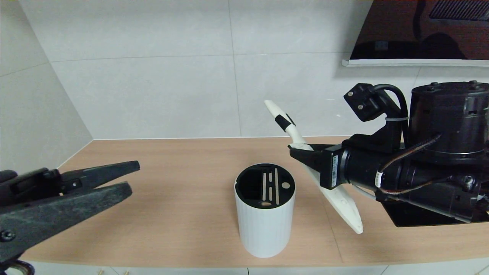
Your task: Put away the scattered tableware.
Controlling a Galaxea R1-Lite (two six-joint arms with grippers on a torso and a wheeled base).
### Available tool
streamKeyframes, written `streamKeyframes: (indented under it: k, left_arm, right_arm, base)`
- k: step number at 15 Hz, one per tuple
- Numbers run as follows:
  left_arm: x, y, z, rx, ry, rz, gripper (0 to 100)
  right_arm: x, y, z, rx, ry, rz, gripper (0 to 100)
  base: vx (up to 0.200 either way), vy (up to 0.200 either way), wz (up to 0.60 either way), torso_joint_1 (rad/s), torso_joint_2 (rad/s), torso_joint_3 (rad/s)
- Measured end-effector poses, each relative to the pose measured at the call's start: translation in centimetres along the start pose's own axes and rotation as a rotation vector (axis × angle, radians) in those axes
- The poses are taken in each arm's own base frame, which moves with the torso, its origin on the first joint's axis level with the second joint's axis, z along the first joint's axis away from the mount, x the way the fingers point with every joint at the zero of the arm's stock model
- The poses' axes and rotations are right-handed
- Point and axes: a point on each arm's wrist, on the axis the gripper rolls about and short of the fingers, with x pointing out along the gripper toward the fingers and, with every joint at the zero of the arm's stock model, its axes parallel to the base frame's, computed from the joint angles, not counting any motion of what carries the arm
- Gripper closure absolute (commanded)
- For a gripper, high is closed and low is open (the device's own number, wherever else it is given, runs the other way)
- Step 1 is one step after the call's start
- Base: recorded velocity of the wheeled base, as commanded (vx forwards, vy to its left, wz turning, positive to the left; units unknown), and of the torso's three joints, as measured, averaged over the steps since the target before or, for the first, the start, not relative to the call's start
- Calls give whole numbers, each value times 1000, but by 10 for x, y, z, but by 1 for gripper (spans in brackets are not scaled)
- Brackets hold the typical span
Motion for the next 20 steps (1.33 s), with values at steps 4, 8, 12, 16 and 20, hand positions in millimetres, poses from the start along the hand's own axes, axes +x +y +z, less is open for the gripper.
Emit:
streamKeyframes:
  k: [4,8,12,16,20]
  left_arm:
    - [16,1,6,-196,-21,-75,0]
    - [45,11,21,-366,-103,-95,0]
    - [102,19,12,-442,-156,66,0]
    - [124,22,-2,-426,-109,106,0]
    - [139,27,-13,-416,-96,144,0]
  right_arm:
    - [2,14,4,23,-69,44,100]
    - [13,26,0,21,-143,9,100]
    - [26,42,-18,8,-112,-11,100]
    - [25,59,-27,-5,-87,23,100]
    - [23,68,-33,-13,-70,51,100]
  base:
    - [0,0,0,0,0,0]
    - [0,0,0,0,0,0]
    - [0,0,0,0,0,0]
    - [0,0,0,0,0,0]
    - [0,0,0,0,0,0]
